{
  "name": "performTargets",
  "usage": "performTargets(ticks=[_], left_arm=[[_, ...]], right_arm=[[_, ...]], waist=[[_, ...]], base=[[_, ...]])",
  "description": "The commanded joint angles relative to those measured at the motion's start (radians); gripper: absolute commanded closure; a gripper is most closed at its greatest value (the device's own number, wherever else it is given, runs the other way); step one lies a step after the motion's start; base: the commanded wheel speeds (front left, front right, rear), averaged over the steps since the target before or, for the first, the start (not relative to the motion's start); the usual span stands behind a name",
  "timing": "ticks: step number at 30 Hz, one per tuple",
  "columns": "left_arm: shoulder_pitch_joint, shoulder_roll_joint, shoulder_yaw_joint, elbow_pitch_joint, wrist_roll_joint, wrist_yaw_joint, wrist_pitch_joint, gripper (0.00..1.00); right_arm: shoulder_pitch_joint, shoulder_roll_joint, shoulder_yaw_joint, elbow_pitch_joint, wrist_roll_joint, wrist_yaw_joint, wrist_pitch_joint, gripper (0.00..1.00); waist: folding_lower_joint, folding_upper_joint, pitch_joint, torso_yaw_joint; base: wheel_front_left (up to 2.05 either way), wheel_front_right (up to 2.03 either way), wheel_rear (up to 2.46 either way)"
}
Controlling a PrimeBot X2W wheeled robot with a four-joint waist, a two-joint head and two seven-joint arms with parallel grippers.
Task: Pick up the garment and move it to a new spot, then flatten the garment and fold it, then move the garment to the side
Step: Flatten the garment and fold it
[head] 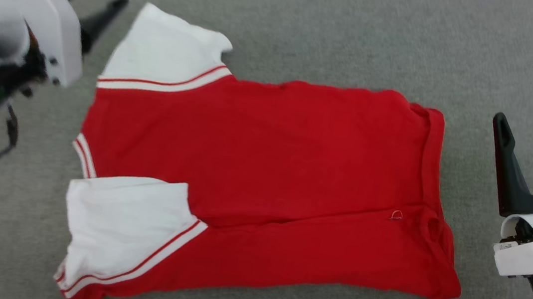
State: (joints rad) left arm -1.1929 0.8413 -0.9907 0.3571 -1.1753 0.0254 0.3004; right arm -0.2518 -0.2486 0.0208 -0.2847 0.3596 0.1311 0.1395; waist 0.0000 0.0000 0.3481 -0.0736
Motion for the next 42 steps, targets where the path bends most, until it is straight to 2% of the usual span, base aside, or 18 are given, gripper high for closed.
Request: performTargets(ticks=[1, 6, 10, 22, 23, 24, 25, 26, 31, 36, 42], left_arm=[[-0.039, -0.012, 0.008, 0.049, 0.006, -0.02, 0.009, 0.0], [-0.128, -0.046, 0.0, 0.18, 0.022, -0.071, 0.057, 0.0], [-0.185, -0.077, -0.007, 0.276, 0.018, -0.092, 0.111, 0.0], [-0.243, -0.143, -0.088, 0.484, 0.055, -0.112, 0.27, 0.0], [-0.238, -0.153, -0.086, 0.502, 0.045, -0.109, 0.281, 0.09], [-0.238, -0.162, -0.088, 0.517, 0.044, -0.107, 0.29, 0.32], [-0.237, -0.169, -0.095, 0.533, 0.045, -0.106, 0.306, 0.6], [-0.229, -0.177, -0.1, 0.549, 0.041, -0.107, 0.323, 1.0], [-0.232, -0.205, -0.107, 0.581, 0.034, -0.121, 0.336, 1.0], [-0.239, -0.234, -0.108, 0.596, 0.027, -0.136, 0.321, 1.0], [-0.264, -0.277, -0.107, 0.612, 0.024, -0.147, 0.297, 1.0]], right_arm=[[-0.016, 0.008, 0.008, 0.001, -0.005, -0.001, -0.022, 0.0], [-0.033, 0.022, 0.016, 0.01, 0.003, -0.001, -0.051, 0.0], [-0.044, 0.027, 0.026, 0.02, 0.01, -0.001, -0.064, 0.0], [-0.068, 0.022, 0.044, 0.04, 0.023, -0.001, -0.064, 0.0], [-0.068, 0.022, 0.046, 0.04, 0.025, -0.001, -0.059, 0.0], [-0.068, 0.02, 0.051, 0.04, 0.028, -0.001, -0.052, 0.0], [-0.069, 0.018, 0.054, 0.039, 0.033, -0.001, -0.044, 0.0], [-0.07, 0.018, 0.06, 0.038, 0.042, -0.001, -0.035, 0.0], [-0.089, 0.004, 0.083, 0.02, 0.086, -0.001, 0.065, 0.0], [-0.155, -0.005, 0.104, 0.009, 0.103, -0.001, 0.243, 0.0], [-0.289, 0.005, 0.099, 0.091, 0.074, -0.001, 0.46, 0.0]], waist=[[0.0, 0.0, 0.08, -0.061], [0.0, 0.0, 0.141, -0.096], [0.0, 0.0, 0.183, -0.114], [0.0, 0.0, 0.22, -0.125], [0.0, 0.0, 0.221, -0.125], [0.0, 0.0, 0.221, -0.125], [0.0, 0.0, 0.223, -0.125], [0.0, 0.0, 0.223, -0.124], [0.0, 0.0, 0.222, -0.117], [0.0, 0.0, 0.211, -0.102], [0.0, 0.0, 0.212, -0.067]], base=[[0.0, 0.0, 0.0], [0.0, 0.0, 0.0], [0.0, 0.0, 0.0], [0.0, 0.0, 0.0], [0.0, 0.0, 0.0], [0.0, 0.0, 0.0], [0.0, 0.0, 0.0], [0.0, 0.0, 0.0], [0.0, 0.0, 0.0], [0.0, 0.0, 0.0], [0.0, 0.0, 0.0]])
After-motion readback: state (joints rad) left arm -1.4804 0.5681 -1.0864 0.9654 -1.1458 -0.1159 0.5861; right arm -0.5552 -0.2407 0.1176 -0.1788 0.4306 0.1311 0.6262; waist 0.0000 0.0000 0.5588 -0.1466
